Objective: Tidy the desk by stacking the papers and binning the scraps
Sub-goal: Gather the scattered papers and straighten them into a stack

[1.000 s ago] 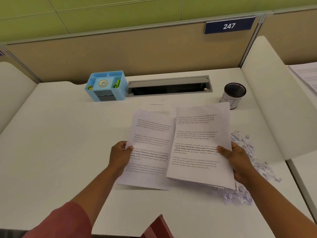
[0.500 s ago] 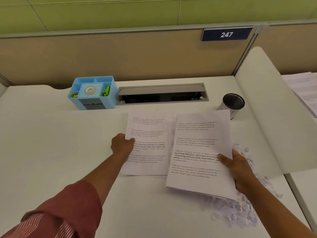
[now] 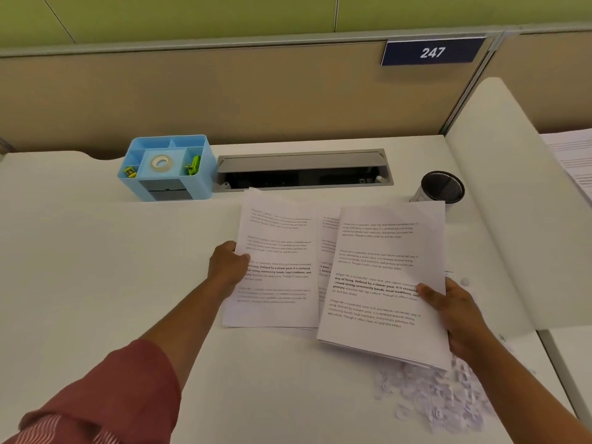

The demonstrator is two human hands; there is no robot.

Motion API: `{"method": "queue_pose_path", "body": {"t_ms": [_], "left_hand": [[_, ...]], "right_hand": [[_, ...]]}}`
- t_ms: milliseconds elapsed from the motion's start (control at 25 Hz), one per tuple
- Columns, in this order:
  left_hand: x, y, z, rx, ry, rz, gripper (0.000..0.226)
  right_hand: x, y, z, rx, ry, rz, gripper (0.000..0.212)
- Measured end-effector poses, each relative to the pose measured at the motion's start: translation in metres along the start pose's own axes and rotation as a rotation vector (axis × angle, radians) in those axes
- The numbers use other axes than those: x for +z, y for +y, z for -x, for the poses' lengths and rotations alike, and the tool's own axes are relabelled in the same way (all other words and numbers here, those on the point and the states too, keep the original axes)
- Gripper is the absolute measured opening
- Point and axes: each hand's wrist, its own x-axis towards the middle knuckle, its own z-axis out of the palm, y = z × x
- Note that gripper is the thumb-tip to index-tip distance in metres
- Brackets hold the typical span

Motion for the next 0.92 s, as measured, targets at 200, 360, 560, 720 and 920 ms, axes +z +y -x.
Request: {"method": "queue_pose_path", "body": {"t_ms": [200,360,560,720,920], "left_hand": [[-0.011,0.018,0.005,0.018,-0.148,0.090,0.016],[0.024,0.030,0.011,0.028,-0.217,0.064,0.018],[0.072,0.025,0.010,0.104,-0.043,-0.304,0.041],[0.083,0.032,0.020,0.038,0.048,-0.522,0.055],[0.073,0.031,0.014,0.006,0.030,-0.405,0.043]], "right_hand": [[-0.016,-0.008,-0.002,0.016,-0.015,-0.078,0.025],[-0.020,-0.011,-0.001,0.043,-0.055,-0.157,0.027],[-0.018,-0.007,-0.007,0.061,-0.050,-0.143,0.032],[-0.010,0.000,-0.008,0.054,-0.054,-0.120,0.028],[-0.005,0.003,-0.008,0.065,-0.053,-0.074,0.035]]}}
